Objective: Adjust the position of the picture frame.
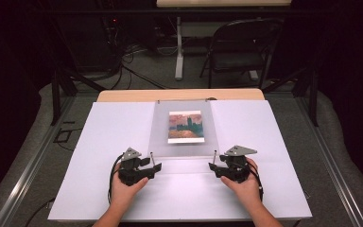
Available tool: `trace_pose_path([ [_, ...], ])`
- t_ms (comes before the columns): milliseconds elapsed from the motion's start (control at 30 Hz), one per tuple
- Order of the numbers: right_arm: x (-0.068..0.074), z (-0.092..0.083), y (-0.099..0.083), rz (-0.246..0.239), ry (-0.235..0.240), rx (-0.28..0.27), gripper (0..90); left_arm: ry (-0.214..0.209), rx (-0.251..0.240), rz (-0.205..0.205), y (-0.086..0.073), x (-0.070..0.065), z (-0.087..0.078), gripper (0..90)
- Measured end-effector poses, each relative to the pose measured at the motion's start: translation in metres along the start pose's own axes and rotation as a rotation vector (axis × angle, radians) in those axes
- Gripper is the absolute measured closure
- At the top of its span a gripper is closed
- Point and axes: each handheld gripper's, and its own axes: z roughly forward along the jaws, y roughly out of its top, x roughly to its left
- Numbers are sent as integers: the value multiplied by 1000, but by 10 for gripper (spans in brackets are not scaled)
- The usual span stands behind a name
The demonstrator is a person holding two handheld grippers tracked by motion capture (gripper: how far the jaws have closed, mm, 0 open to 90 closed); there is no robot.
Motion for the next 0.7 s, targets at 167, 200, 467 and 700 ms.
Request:
trace_pose_path([
  [167,4,-15,1,-33,-19,5,440,11,-5,16,0,-5,-8,398],
  [200,4,-17,2,-41,-22,0,442,14,-5,17,0,-5,-9,398],
  [467,6,-36,-8,-54,-36,20,422,28,16,15,-3,-7,-20,399],
  [700,1,-45,-11,-25,-34,20,463,57,-6,9,-3,-3,-36,405],
])
